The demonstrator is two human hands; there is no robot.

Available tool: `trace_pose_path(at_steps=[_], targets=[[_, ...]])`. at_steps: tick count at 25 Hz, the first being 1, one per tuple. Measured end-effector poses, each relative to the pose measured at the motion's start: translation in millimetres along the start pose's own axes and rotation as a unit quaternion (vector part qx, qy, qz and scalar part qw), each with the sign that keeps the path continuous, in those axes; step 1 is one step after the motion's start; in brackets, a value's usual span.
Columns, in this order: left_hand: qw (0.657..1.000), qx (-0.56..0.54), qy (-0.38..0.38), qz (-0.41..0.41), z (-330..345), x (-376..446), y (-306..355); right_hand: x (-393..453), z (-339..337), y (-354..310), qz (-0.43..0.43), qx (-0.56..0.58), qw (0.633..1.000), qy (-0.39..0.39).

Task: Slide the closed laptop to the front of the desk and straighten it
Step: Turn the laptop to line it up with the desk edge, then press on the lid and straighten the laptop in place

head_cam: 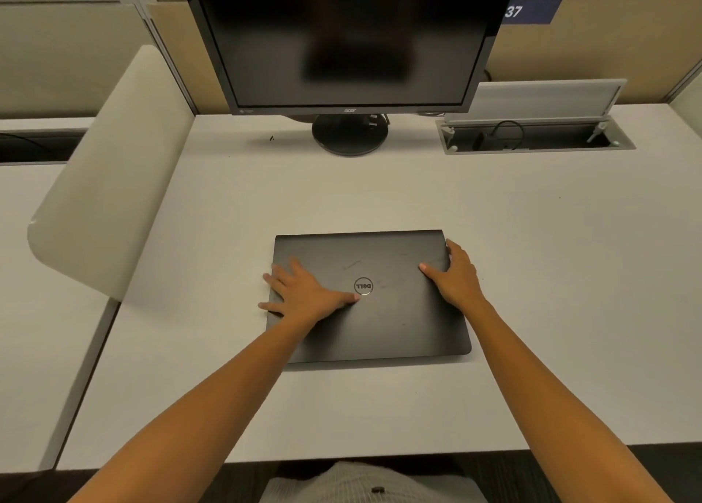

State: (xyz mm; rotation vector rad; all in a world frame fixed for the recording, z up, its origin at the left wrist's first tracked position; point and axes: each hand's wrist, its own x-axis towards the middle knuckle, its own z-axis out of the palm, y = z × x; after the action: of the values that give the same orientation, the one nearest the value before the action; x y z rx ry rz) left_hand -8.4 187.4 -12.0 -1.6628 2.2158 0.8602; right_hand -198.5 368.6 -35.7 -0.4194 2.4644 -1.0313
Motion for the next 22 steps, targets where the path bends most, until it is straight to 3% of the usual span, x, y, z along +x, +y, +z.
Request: trace_pose_path(at_steps=[4, 9, 22], targets=[[0.992, -0.084, -0.002, -0.091, -8.0, 21.7, 1.3, -13.9, 8.0, -17.0, 0.054, -0.063, 0.997, -0.003], [0.995, -0.060, -0.011, -0.080, -12.2, 29.8, -5.2, -30.9, 32.8, -36.5, 0.176, -0.165, 0.970, 0.034], [0.995, -0.057, -0.002, -0.079, -12.8, 28.2, -9.4, -28.0, 30.7, -39.5, 0.192, -0.166, 0.966, 0.037]])
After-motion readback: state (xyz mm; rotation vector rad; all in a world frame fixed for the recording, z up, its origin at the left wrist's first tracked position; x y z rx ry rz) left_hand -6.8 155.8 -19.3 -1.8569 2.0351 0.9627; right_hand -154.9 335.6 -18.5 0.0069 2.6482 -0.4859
